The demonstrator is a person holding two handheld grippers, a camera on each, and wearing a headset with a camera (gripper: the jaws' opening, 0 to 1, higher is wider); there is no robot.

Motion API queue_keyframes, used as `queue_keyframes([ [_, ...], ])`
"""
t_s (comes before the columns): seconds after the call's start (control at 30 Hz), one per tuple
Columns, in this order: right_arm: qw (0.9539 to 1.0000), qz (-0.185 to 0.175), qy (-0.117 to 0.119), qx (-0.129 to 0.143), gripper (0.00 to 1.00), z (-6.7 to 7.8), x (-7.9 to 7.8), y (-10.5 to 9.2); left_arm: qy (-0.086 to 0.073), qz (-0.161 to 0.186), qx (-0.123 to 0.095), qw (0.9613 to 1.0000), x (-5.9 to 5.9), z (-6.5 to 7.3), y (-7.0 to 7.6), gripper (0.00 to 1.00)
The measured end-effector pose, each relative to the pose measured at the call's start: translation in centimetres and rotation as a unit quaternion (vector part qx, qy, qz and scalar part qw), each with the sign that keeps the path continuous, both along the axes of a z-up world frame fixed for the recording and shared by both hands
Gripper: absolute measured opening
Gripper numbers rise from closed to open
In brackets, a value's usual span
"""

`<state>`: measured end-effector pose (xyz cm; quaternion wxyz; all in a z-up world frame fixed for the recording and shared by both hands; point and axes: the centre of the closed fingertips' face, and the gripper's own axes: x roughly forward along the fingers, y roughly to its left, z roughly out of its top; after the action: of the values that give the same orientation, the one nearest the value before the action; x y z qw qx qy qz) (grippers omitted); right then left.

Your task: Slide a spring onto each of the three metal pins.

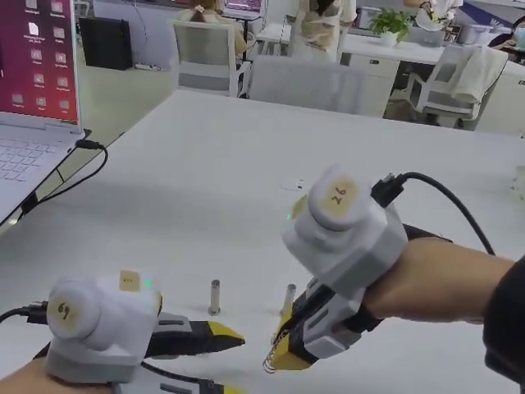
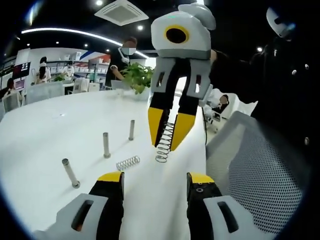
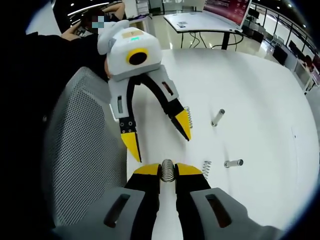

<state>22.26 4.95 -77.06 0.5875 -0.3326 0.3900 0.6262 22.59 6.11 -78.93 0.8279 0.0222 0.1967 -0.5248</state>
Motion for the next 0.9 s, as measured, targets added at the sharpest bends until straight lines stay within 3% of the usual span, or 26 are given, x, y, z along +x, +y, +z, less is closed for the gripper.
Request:
queue_keyframes([
  [0.37, 0.9999, -0.015, -0.004, 0.001, 0.09, 0.3, 0.8, -1.1, -0.008, 0.051, -0.011, 0.9986, 0.7, 0.2, 1.9, 0.69],
  [0.77, 0.9995, -0.030, -0.013, 0.000, 0.09, 0.9, 2.0, -2.6, -0.011, 0.080, -0.011, 0.9967, 1.0, 0.1, 3.3, 0.76],
  [0.9, 0.9991, -0.039, -0.017, -0.001, 0.09, 1.3, 2.5, -3.4, -0.018, 0.091, -0.014, 0.9956, 1.1, 0.2, 3.7, 0.81],
])
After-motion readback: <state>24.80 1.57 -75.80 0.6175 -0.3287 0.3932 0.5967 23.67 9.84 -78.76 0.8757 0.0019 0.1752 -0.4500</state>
